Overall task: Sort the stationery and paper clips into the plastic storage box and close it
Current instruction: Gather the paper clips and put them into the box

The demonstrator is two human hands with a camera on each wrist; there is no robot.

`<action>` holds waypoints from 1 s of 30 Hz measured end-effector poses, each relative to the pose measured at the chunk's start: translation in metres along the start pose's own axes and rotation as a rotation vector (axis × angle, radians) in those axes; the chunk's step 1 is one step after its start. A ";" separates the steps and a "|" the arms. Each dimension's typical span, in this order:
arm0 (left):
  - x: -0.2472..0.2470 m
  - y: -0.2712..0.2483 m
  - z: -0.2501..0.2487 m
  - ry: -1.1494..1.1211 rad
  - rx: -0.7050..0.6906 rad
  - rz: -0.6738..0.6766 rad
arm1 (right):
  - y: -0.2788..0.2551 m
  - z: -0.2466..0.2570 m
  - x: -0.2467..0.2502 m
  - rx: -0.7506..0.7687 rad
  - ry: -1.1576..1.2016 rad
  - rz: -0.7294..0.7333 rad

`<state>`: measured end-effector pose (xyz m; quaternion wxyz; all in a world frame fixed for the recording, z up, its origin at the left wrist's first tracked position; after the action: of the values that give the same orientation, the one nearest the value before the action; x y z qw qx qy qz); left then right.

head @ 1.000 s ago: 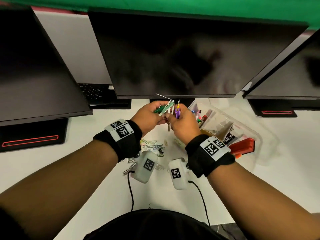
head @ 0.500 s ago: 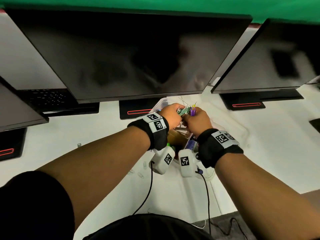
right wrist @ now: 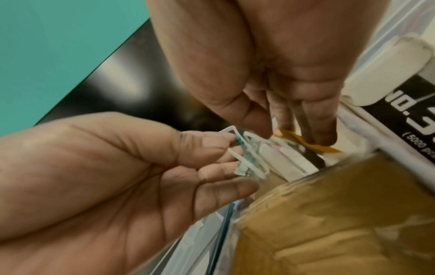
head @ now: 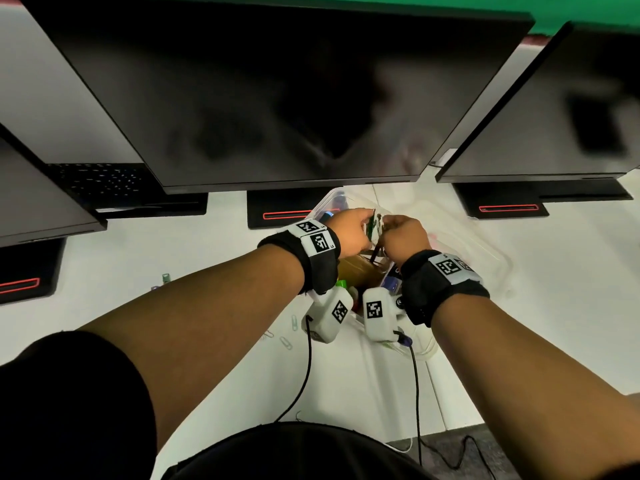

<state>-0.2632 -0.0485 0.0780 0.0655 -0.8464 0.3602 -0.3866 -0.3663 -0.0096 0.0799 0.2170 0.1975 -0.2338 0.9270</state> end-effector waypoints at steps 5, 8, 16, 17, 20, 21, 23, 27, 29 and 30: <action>0.003 -0.001 0.009 -0.013 -0.032 0.038 | -0.004 0.000 0.000 -0.009 -0.056 -0.055; 0.006 -0.007 0.011 0.127 -0.064 -0.008 | -0.007 -0.001 -0.002 -0.007 -0.053 -0.073; 0.024 -0.027 0.035 -0.155 -0.009 -0.058 | -0.015 0.012 -0.020 0.077 0.146 -0.104; 0.033 -0.032 0.041 -0.150 0.002 -0.078 | -0.019 0.017 -0.027 0.090 0.163 -0.083; 0.058 -0.049 0.067 -0.078 0.021 -0.083 | -0.028 0.032 -0.053 0.173 0.153 0.006; 0.067 -0.056 0.080 -0.062 0.043 -0.080 | -0.031 0.038 -0.064 0.193 0.131 0.047; 0.081 -0.069 0.110 -0.060 0.104 -0.072 | -0.039 0.047 -0.088 0.227 0.064 0.143; 0.096 -0.098 0.172 -0.006 0.247 -0.069 | -0.066 0.055 -0.139 0.340 -0.152 0.354; 0.097 -0.114 0.201 0.062 0.327 -0.039 | -0.077 0.052 -0.164 0.371 -0.358 0.460; 0.096 -0.120 0.214 0.086 0.362 -0.022 | -0.081 0.049 -0.175 0.377 -0.442 0.513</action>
<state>-0.0037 -0.0601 0.0351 0.1970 -0.8073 0.2779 -0.4819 -0.1685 -0.0246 0.0658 -0.1177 0.3642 -0.1424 0.9128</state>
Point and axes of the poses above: each hand's wrist, its own y-axis towards the middle knuckle, its own x-axis out of the back of the hand, z = x × y, the point moved 3 cm from there along y, towards the middle knuckle, and after that the axes turned 11 degrees about y, right-handed, at the moved point
